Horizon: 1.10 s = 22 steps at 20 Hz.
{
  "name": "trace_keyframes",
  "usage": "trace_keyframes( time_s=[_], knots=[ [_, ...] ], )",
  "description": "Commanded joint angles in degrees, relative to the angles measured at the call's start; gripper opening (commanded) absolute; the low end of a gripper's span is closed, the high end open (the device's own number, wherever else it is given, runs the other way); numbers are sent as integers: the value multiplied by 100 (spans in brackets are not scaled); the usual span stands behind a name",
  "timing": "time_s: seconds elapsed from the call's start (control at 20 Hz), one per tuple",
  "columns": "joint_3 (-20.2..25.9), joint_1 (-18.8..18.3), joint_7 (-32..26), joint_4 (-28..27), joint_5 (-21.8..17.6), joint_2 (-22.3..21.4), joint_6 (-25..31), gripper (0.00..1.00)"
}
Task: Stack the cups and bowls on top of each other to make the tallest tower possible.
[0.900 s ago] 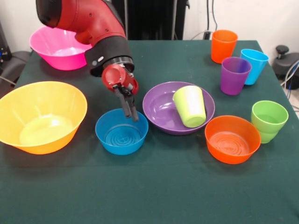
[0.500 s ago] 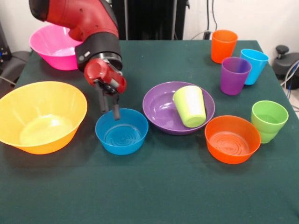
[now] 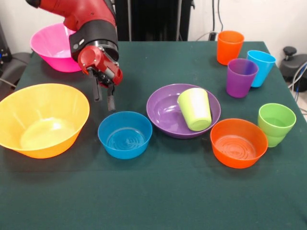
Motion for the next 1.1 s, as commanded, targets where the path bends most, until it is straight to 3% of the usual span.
trace_keyframes(
  time_s=[0.05, 1.1],
  knots=[
    [326, 177, 766, 224, -287, -116, 185, 100],
    [180, 597, 242, 1065, 379, 21, -204, 100]
  ],
)
